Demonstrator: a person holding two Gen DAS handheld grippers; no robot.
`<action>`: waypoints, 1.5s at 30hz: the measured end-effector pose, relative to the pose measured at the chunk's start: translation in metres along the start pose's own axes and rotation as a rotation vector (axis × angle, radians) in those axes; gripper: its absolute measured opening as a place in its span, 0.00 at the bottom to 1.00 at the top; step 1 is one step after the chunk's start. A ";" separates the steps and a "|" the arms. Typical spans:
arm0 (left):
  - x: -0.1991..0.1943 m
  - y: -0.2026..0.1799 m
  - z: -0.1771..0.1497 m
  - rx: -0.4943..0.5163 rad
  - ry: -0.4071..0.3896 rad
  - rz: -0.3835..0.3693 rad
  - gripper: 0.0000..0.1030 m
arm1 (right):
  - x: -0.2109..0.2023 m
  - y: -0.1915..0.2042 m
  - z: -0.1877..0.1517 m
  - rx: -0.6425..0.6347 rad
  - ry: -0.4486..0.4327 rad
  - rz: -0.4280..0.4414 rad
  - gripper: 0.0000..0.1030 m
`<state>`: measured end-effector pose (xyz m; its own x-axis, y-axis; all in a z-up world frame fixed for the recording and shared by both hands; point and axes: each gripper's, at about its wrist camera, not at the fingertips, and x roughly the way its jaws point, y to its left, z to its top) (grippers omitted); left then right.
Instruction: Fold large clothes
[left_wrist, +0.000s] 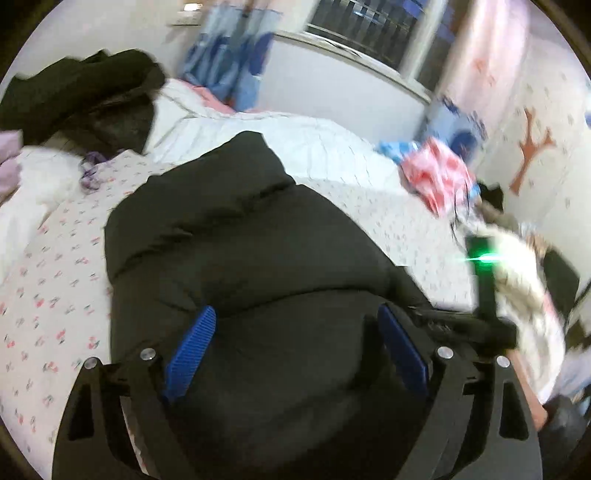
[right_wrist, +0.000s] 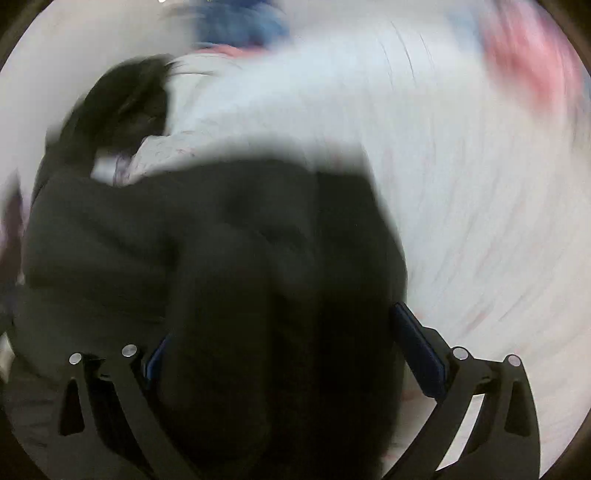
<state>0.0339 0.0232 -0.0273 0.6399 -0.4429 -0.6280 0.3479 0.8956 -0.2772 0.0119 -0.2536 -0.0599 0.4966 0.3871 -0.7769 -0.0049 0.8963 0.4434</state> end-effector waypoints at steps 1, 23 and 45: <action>0.001 -0.014 0.009 0.034 0.017 -0.006 0.83 | 0.000 -0.006 -0.006 0.049 -0.007 0.036 0.93; -0.056 -0.046 -0.025 0.184 -0.052 0.174 0.93 | 0.021 -0.037 0.008 0.185 -0.181 0.158 0.94; -0.085 -0.048 -0.037 0.290 -0.084 0.242 0.93 | -0.067 -0.034 -0.060 0.106 -0.074 0.109 0.94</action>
<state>-0.0622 0.0196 0.0119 0.7769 -0.2323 -0.5851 0.3512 0.9313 0.0966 -0.0728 -0.2967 -0.0496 0.5611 0.4604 -0.6879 0.0270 0.8204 0.5712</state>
